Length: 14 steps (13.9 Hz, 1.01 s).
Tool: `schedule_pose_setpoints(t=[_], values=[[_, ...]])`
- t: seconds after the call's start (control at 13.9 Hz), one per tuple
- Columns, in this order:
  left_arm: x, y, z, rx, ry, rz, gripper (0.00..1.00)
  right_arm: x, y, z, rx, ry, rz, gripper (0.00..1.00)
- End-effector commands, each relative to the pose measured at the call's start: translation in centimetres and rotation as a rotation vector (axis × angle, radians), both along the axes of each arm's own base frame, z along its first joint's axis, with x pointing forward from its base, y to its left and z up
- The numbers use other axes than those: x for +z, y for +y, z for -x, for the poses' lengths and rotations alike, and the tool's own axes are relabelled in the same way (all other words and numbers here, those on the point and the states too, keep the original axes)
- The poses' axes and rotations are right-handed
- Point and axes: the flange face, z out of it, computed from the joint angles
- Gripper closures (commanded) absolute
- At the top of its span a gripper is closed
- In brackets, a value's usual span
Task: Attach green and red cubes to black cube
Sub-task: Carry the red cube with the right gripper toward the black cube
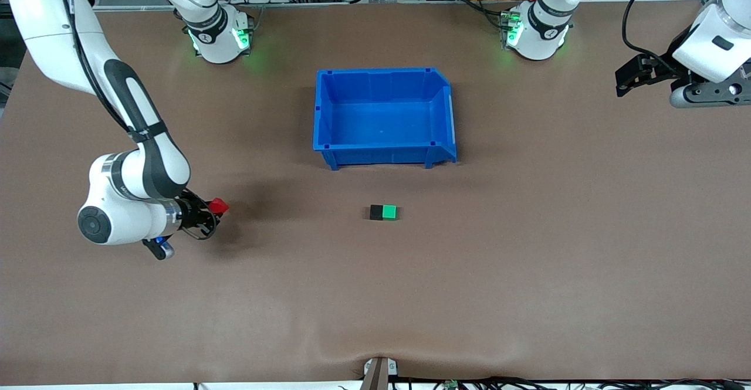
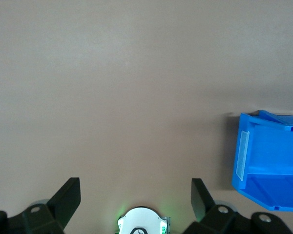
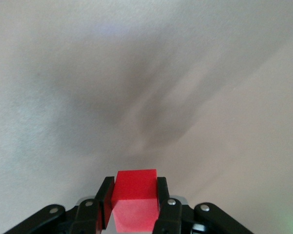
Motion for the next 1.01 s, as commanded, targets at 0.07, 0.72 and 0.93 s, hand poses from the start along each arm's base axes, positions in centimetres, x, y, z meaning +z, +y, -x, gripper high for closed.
schedule_pose_setpoints(t=[0.07, 0.72, 0.93], values=[[0.2, 0.1, 1.0, -0.002, 0.000, 0.017, 0.00, 1.4, 1.8, -0.3, -0.061, 0.001, -0.004, 1.00], [-0.3, -0.1, 0.3, -0.007, -0.013, 0.021, 0.00, 2.5, 5.1, -0.7, -0.167, 0.005, -0.002, 1.00], [-0.4, -0.2, 0.4, -0.007, -0.010, 0.024, 0.00, 2.5, 6.2, -0.7, -0.206, 0.014, -0.007, 1.00]])
